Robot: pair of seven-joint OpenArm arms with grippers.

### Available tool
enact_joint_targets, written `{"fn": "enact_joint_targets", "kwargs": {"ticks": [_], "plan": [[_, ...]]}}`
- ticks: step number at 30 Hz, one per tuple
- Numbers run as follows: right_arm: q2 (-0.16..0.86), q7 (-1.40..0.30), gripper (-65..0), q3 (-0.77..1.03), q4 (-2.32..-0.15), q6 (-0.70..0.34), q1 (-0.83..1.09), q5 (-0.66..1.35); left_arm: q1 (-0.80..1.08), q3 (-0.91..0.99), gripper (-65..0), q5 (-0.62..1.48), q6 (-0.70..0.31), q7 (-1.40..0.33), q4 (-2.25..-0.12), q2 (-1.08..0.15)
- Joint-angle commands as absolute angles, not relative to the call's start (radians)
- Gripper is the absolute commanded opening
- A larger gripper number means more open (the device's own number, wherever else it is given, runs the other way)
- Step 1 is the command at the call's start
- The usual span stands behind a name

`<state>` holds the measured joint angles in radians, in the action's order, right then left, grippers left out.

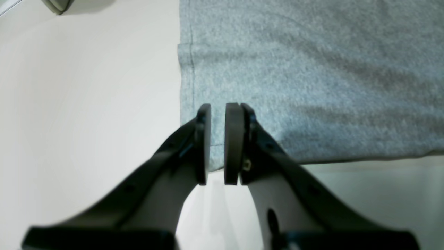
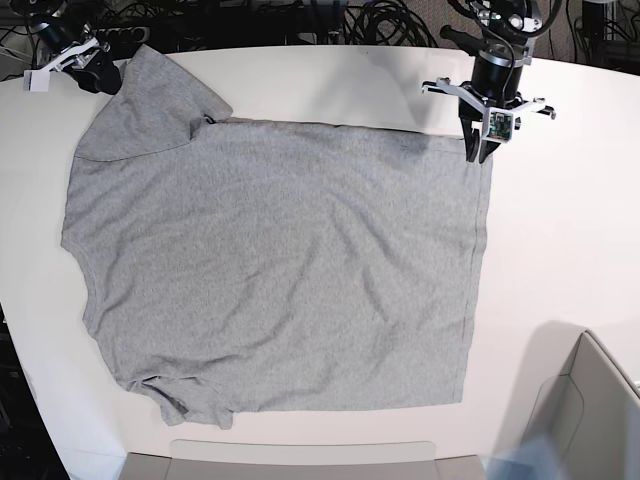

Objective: Fold the T-shirt properly
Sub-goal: 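Grasp the shirt's shoulder edges with both grippers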

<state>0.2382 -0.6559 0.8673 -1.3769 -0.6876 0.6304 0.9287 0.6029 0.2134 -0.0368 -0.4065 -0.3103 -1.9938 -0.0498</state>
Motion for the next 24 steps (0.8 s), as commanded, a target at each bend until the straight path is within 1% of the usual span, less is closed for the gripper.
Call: {"fn": "enact_joint_targets", "kwargs": {"ticks": [1, 4, 6, 8, 10, 13, 15, 16, 18, 20, 22, 24], "plan": [[0.24, -0.708, -32.6, 0.865, -1.365, -0.698, 0.628, 0.854, 0.605, 0.217, -56.4, -0.031, -0.401, -0.282, -2.008, -0.054], [0.206, -0.707, -32.6, 0.866, -1.365, -0.698, 0.619, 0.809, 0.605, 0.22, -56.4, -0.031, -0.401, -0.282, -2.008, -0.054], [0.185, -0.707, -32.6, 0.895, -1.405, -0.698, 0.622, 0.8, 0.605, 0.216, -56.4, -0.031, -0.401, -0.282, -2.008, -0.054], [0.139, -0.705, -32.6, 0.963, -1.486, -0.698, 0.627, 0.799, 0.605, 0.214, -56.4, -0.031, -0.401, -0.282, -2.008, -0.054], [0.099, -0.702, -32.6, 1.05, -1.613, -0.698, 0.621, 0.763, 0.605, 0.214, -56.4, -0.031, -0.401, -0.282, -2.006, -0.054], [0.045, -0.628, -32.5, 1.121, -1.802, -0.698, 0.578, 0.638, 0.605, 0.214, -56.4, -0.031, -0.401, -0.282, -2.006, -0.054], [0.024, -0.555, -32.4, 1.106, -1.913, -0.698, 0.556, 0.466, 0.605, 0.211, -56.4, -0.031, -0.401, -0.282, -2.006, -0.054], [0.021, -0.512, -32.4, 1.067, -1.949, -0.693, 0.539, 0.36, 0.601, 0.2, -56.4, -0.031, -0.401, -0.282, -2.006, -0.054], [0.016, -0.429, -32.4, 0.952, -1.968, -0.553, 0.524, 0.114, 0.593, 0.188, -56.4, -0.031, -0.401, -0.282, -2.006, -0.054], [0.015, -0.344, -32.4, 0.817, -1.965, -0.392, 0.521, -0.116, 0.593, 0.18, -56.4, -0.031, -0.401, -0.282, -2.006, -0.053], [0.012, -0.297, -32.5, 0.679, -1.969, -0.213, 0.562, -0.245, 0.593, 0.174, -56.4, -0.031, -0.401, -0.282, -2.006, -0.053], [0.021, -0.286, -32.6, 0.553, -1.969, -0.036, 0.618, -0.278, 0.593, 0.174, -56.4, -0.031, -0.401, -0.282, -2.006, -0.051]]}}
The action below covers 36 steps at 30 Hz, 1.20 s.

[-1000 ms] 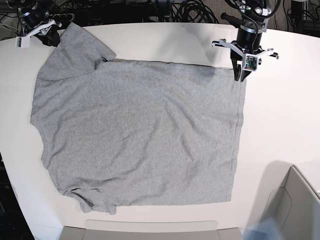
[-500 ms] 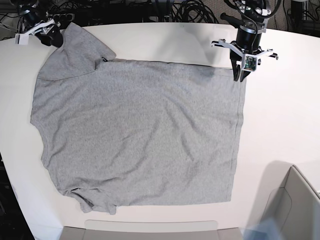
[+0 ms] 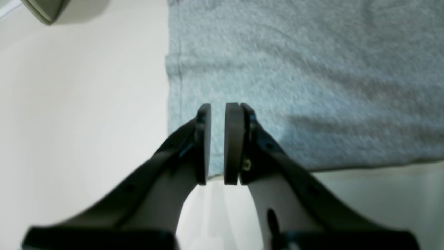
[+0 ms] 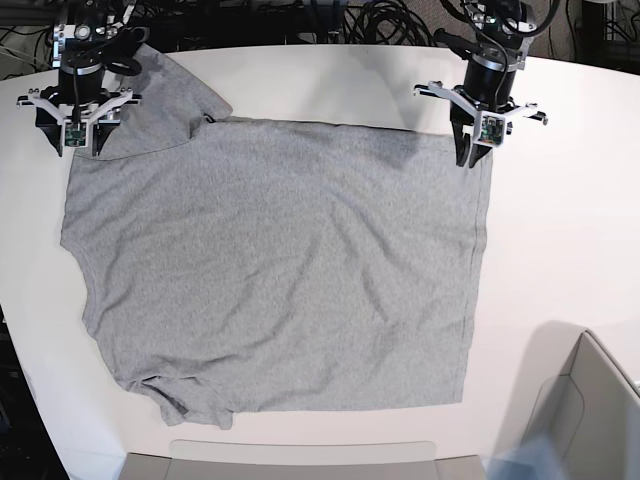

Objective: Fold the T-shirt properly
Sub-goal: 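Grasp the shirt's shoulder edges with both grippers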

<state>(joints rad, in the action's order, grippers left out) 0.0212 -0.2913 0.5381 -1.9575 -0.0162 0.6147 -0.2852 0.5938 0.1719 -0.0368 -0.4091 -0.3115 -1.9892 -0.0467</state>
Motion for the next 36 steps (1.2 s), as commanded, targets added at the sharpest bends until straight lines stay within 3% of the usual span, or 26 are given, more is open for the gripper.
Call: {"fn": "enact_joint_targets", "kwargs": {"ticks": [1, 5, 16, 23, 27, 32, 36], "plan": [[0.042, -0.286, -32.6, 0.489, -1.969, 0.053, 0.65, -0.282, 0.593, 0.174, -56.4, -0.031, -0.401, -0.282, -2.006, -0.051], [0.116, -0.291, -32.6, 0.32, -1.968, 0.18, 0.736, -0.259, 0.598, 0.174, -56.4, -0.031, -0.401, -0.282, -2.006, -0.051], [0.452, -0.288, -32.6, 0.222, -2.061, 0.183, 0.931, 0.234, 0.595, 0.176, -56.4, -0.031, -0.401, -0.282, -2.006, -0.053], [0.401, -0.433, -32.6, 0.22, -2.06, 0.179, 0.857, 0.13, 0.593, 0.176, -56.4, -0.031, -0.401, -0.282, -2.006, -0.053], [0.282, -0.438, -32.6, 0.229, -2.057, 0.179, 0.846, 0.143, 0.593, 0.176, -56.4, -0.031, -0.401, -0.282, -2.006, -0.054], [0.193, -0.441, -32.6, 0.39, -2.054, 0.179, 0.843, 0.421, 0.591, 0.147, -56.4, -0.031, -0.401, -0.282, -2.005, -0.053], [0.197, -0.452, -32.6, 0.542, -1.977, 0.165, 0.842, 0.664, 0.591, 0.143, -56.4, -0.031, -0.401, -0.282, -2.005, -0.054]]}}
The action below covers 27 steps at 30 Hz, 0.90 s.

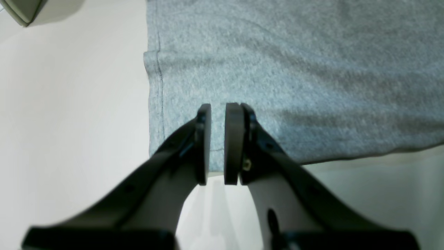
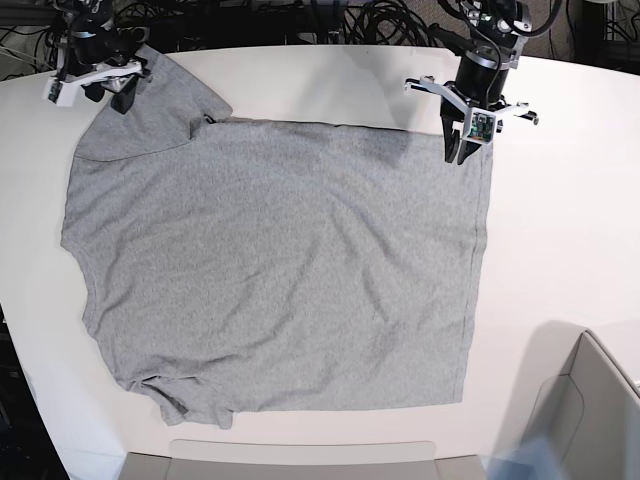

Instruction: Fold the T-shirt properly

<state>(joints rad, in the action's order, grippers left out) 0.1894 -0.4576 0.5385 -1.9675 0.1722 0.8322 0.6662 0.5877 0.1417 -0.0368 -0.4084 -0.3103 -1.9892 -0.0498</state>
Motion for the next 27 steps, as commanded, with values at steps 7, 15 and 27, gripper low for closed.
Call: {"fn": "enact_joint_targets", "kwargs": {"ticks": [7, 15, 27], "plan": [[0.225, -0.522, -32.6, 0.555, -1.821, 0.021, 0.768, 0.679, 0.591, 0.136, -56.4, -0.031, -0.401, -0.282, -2.005, -0.05], [0.222, -0.522, -32.6, 0.499, -1.744, 0.018, 0.733, 0.676, 0.588, 0.147, -56.1, -0.027, -0.4, -0.32, -1.966, -0.053], [0.243, -0.522, -32.6, 0.49, -1.748, 0.015, 0.753, 0.673, 0.381, 0.326, -41.1, 0.317, -0.401, -0.788, -2.034, -0.03]]}}
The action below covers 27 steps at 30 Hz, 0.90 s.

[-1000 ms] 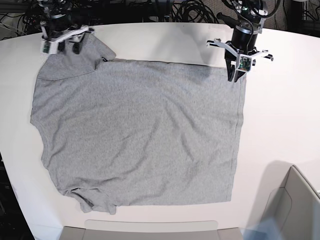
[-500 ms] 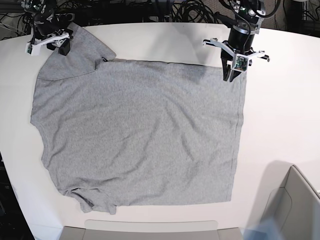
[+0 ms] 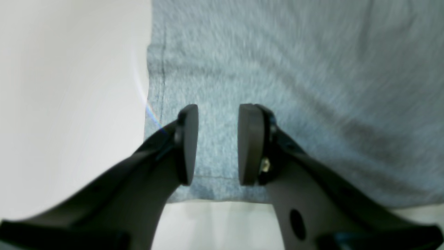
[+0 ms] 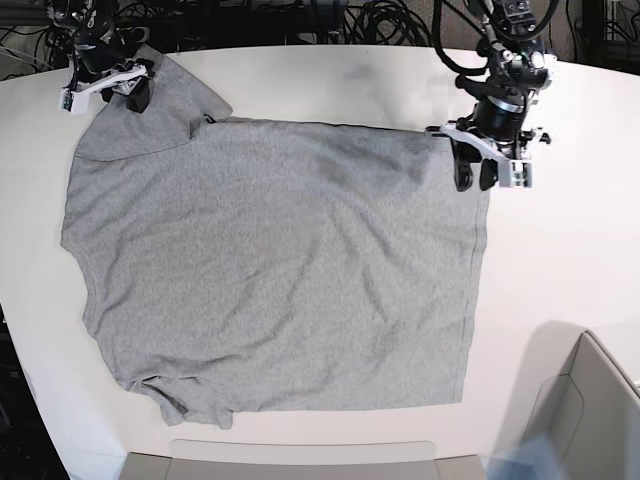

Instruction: Fold the T-shirt properly

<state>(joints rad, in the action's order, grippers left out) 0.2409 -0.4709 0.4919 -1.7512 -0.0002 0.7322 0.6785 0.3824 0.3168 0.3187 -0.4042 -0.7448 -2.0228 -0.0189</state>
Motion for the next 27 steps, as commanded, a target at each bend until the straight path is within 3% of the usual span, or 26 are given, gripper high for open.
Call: {"fn": "enact_joint_targets", "kwargs": {"ticks": [1, 4, 7, 16, 27], "plan": [[0.243, -0.522, -32.6, 0.493, -1.748, 0.015, 0.756, 0.673, 0.366, 0.367, -39.4, 0.384, -0.401, -0.84, -2.028, -0.056], [0.263, -0.522, -32.6, 0.495, -1.748, 0.015, 0.756, 0.673, 0.292, 0.486, -37.5, 0.618, -0.401, -0.981, -1.94, -0.111], [0.269, -0.522, -32.6, 0.493, -1.751, 0.015, 0.756, 0.673, 0.232, 0.568, -37.4, 0.716, -0.4, -1.079, -1.813, -0.173], [0.269, -0.524, -32.6, 0.495, -1.748, 0.015, 0.756, 0.673, 0.202, 0.503, -37.6, 0.723, -0.403, -1.066, -1.607, -0.213], [0.263, -0.524, -32.6, 0.486, -1.741, 0.015, 0.75, 0.674, 0.245, 0.378, -37.7, 0.725, -0.404, -1.021, -1.566, -0.216]]}}
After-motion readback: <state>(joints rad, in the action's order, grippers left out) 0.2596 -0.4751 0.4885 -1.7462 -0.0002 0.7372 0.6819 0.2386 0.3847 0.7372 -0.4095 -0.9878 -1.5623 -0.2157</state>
